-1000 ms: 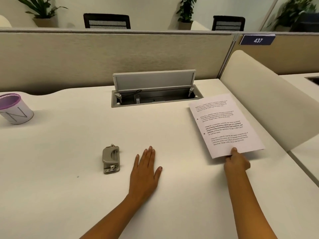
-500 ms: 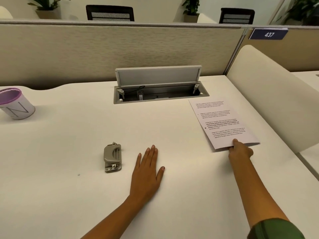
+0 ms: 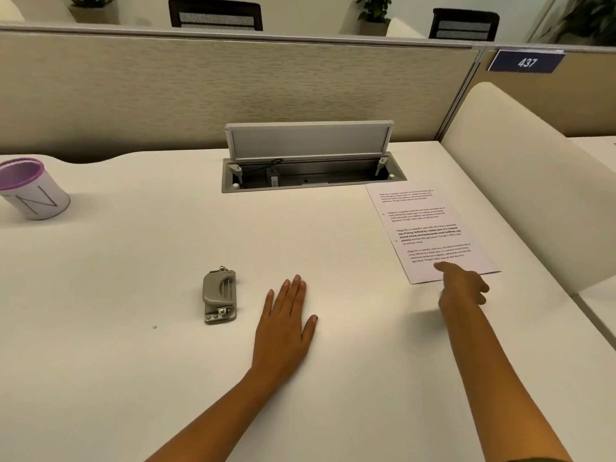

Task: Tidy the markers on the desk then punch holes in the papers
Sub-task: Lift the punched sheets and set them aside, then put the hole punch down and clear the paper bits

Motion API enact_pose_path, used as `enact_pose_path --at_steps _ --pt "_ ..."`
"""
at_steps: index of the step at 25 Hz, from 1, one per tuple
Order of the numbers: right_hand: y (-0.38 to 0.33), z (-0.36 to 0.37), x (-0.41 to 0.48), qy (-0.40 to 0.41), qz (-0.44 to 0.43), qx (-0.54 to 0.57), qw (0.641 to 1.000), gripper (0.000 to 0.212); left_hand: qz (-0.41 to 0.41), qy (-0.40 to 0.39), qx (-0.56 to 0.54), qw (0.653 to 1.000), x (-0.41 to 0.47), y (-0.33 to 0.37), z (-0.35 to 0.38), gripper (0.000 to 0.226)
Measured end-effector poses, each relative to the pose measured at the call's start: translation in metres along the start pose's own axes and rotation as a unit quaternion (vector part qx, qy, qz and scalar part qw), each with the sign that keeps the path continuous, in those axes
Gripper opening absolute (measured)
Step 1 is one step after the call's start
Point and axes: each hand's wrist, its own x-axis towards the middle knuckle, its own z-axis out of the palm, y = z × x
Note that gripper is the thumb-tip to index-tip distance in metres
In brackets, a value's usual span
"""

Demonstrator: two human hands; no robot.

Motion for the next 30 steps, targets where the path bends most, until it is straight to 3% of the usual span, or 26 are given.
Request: enact_pose_path --at_steps 3,6,9,13,19,26,30 --pt "0.030 0.011 -0.042 0.018 -0.191 -0.014 0.981 0.062 -0.033 0.009 -0.108 0.994 -0.005 0.000 -0.012 0.057" --pt "0.070 0.024 -0.079 -0.017 -0.426 -0.050 0.903 0.049 -0.082 0.075 -0.206 0.972 -0.012 -0.006 -0.037 0.043" --pt "0.099 0.038 -0.104 -0.114 -0.535 -0.114 0.830 0.046 -0.123 0.170 -0.183 0.960 -0.014 -0.023 -0.064 0.035" --pt "0.130 0.060 -0.121 -0.175 -0.583 -0.233 0.758 0.054 -0.261 0.212 -0.115 0.935 -0.012 -0.055 -0.087 0.037" --pt "0.146 0.082 -0.121 -0.177 -0.612 -0.363 0.680 0.068 -0.409 0.134 -0.348 0.833 -0.001 -0.085 -0.096 0.028" --pt "0.146 0.084 -0.121 -0.166 -0.608 -0.383 0.676 0.067 -0.433 0.094 -0.368 0.817 0.004 -0.092 -0.093 0.016" --pt "0.145 0.084 -0.122 -0.166 -0.608 -0.386 0.673 0.065 -0.453 0.088 -0.424 0.780 0.001 -0.098 -0.101 0.013"
